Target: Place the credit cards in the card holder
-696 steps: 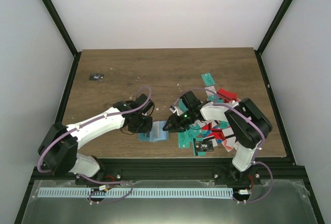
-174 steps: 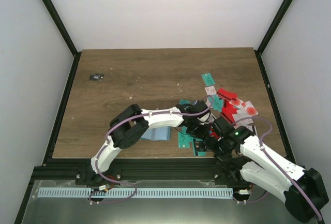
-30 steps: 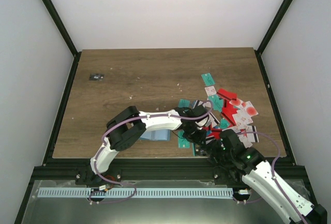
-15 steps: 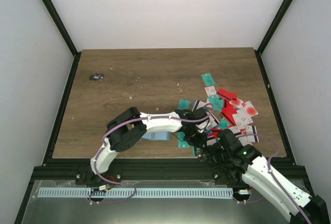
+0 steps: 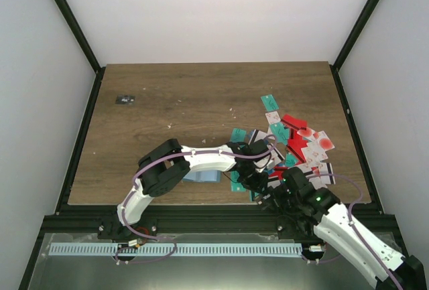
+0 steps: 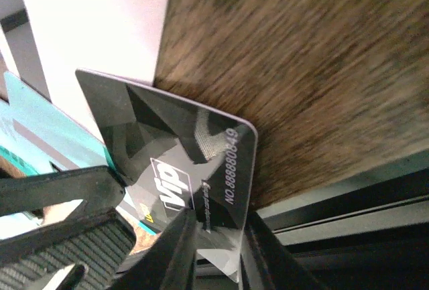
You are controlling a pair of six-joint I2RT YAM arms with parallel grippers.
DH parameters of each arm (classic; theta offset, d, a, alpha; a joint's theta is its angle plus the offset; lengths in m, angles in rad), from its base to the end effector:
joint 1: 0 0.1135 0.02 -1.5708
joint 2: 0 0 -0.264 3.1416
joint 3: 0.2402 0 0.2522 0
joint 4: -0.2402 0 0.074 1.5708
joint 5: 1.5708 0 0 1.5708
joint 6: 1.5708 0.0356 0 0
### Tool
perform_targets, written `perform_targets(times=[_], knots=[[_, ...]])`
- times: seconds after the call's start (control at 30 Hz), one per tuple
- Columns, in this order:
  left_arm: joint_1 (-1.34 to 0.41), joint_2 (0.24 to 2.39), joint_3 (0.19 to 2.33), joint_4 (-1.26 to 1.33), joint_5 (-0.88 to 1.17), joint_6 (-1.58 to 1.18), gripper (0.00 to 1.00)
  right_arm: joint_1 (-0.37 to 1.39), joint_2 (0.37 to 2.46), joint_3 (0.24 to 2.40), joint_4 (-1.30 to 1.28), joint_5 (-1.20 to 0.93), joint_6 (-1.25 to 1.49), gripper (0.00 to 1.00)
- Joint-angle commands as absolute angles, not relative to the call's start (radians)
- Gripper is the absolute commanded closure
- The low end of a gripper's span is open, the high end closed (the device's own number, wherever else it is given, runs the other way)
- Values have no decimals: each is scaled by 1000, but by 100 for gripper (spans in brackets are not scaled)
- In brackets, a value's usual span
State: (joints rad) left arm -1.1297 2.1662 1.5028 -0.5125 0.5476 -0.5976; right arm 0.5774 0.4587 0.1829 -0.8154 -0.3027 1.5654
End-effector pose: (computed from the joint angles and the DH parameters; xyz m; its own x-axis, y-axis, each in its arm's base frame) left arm 0.1703 -0.4041 0.1321 -0.8083 0.5869 -0.0476 0.4872 0.6212 -0.6138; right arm 0.0656 0.0554 0.1256 -0.6403 0.7221 0.2620 0.7399 0.4882 0.4628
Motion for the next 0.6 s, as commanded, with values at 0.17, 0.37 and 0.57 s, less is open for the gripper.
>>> perform_targets(times=[0.17, 0.37, 0.57], knots=[[-1154, 2174, 1469, -541, 578, -616, 73, 570, 412, 196, -891, -262, 1567, 91], [-1136, 2151, 1473, -538, 571, -628, 73, 570, 412, 233, -920, -251, 1546, 97], [-1109, 2094, 1475, -525, 556, -659, 73, 570, 416, 291, -955, -226, 1518, 99]])
